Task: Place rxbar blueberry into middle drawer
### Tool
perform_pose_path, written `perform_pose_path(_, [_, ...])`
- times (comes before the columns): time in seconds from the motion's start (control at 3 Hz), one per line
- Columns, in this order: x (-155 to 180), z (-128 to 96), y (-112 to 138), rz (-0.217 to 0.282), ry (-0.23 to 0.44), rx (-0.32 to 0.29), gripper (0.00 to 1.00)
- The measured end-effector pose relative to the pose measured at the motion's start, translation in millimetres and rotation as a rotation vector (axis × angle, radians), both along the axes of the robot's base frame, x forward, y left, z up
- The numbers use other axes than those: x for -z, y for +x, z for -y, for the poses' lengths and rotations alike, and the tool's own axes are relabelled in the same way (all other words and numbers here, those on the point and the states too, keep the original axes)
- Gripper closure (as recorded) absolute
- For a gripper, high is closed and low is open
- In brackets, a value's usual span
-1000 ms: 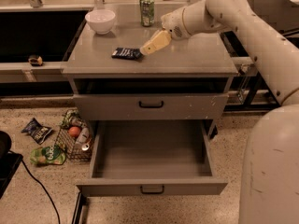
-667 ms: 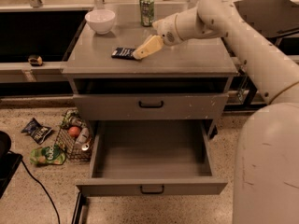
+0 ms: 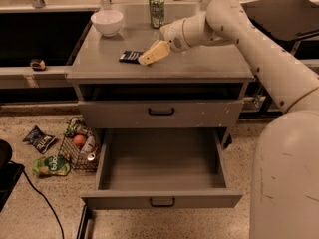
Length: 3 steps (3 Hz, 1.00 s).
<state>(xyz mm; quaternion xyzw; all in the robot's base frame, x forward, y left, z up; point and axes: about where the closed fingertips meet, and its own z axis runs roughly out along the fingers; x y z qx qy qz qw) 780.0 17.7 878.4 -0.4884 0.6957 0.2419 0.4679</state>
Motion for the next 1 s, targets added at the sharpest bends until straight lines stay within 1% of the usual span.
perform_pose_path(0.33, [18, -16, 6, -0.015, 0.043, 0.029, 0.0])
perform_pose_path(0.67, [31, -32, 10, -0.023, 0.06, 0.035, 0.0])
perform_pose_path(1.0, [42, -44, 14, -0.032, 0.077, 0.027, 0.0])
